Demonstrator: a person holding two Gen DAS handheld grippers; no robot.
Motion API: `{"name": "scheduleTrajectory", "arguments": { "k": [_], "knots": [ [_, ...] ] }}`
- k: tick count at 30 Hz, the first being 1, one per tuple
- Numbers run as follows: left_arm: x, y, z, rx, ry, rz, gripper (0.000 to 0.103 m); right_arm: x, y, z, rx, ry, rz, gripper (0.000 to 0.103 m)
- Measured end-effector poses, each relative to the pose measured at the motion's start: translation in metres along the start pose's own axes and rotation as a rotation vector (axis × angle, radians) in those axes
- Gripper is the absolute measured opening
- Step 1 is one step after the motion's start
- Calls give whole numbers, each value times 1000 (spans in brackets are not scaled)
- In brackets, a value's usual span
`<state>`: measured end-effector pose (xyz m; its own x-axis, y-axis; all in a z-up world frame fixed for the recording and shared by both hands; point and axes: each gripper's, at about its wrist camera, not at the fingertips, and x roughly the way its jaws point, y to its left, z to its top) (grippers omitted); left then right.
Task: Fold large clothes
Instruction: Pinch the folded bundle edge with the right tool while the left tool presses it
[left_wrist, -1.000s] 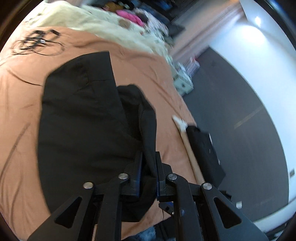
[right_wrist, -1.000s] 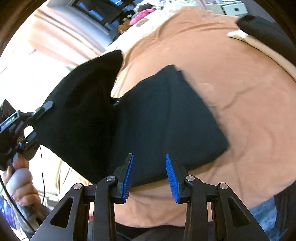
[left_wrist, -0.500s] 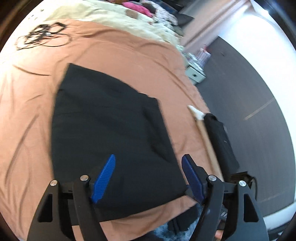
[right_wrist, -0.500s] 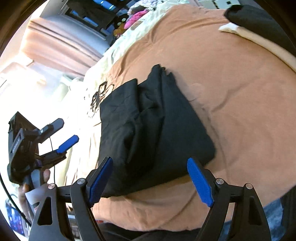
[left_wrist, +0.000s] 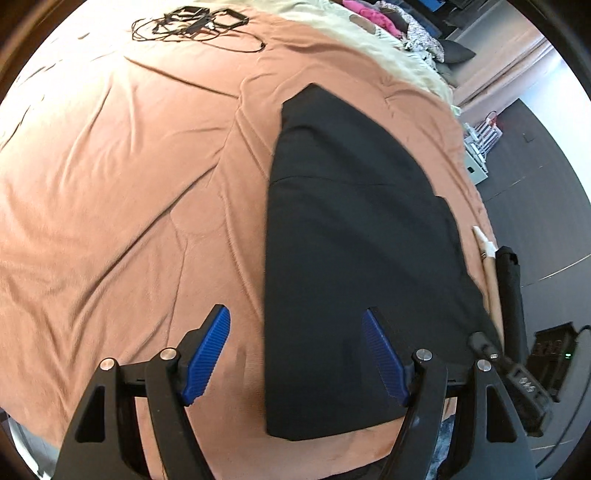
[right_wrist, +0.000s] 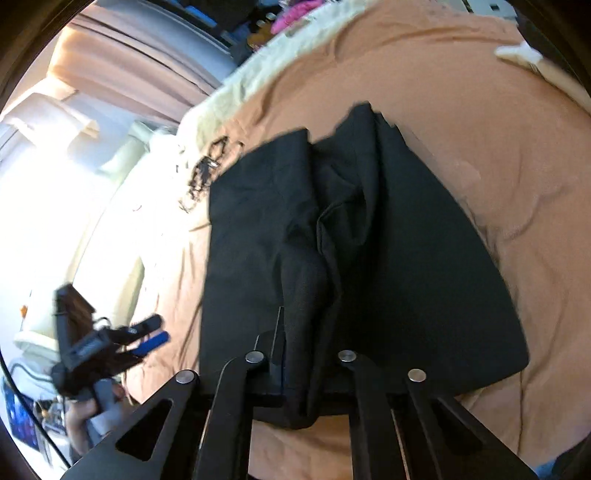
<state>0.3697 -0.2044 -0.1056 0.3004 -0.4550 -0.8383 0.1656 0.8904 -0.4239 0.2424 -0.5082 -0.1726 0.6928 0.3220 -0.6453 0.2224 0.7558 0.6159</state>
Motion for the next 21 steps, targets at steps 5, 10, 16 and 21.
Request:
{"name": "scheduleTrajectory", "arguments": {
  "k": [5, 10, 16, 21],
  "knots": [
    [7, -9, -4, 26, 6, -16, 71, -24, -20, 2, 33, -46, 3, 7],
    [20, -25, -5, 57, 39, -34, 55, -36, -49, 0, 80, -60, -27, 6],
    [39, -38, -18, 81, 89, -82, 33, -37, -75, -2, 107, -66, -71, 6],
    [45, -41, -25, 97, 105, -33, 30, -23, -85, -8, 105, -39, -156, 29]
  ]
}}
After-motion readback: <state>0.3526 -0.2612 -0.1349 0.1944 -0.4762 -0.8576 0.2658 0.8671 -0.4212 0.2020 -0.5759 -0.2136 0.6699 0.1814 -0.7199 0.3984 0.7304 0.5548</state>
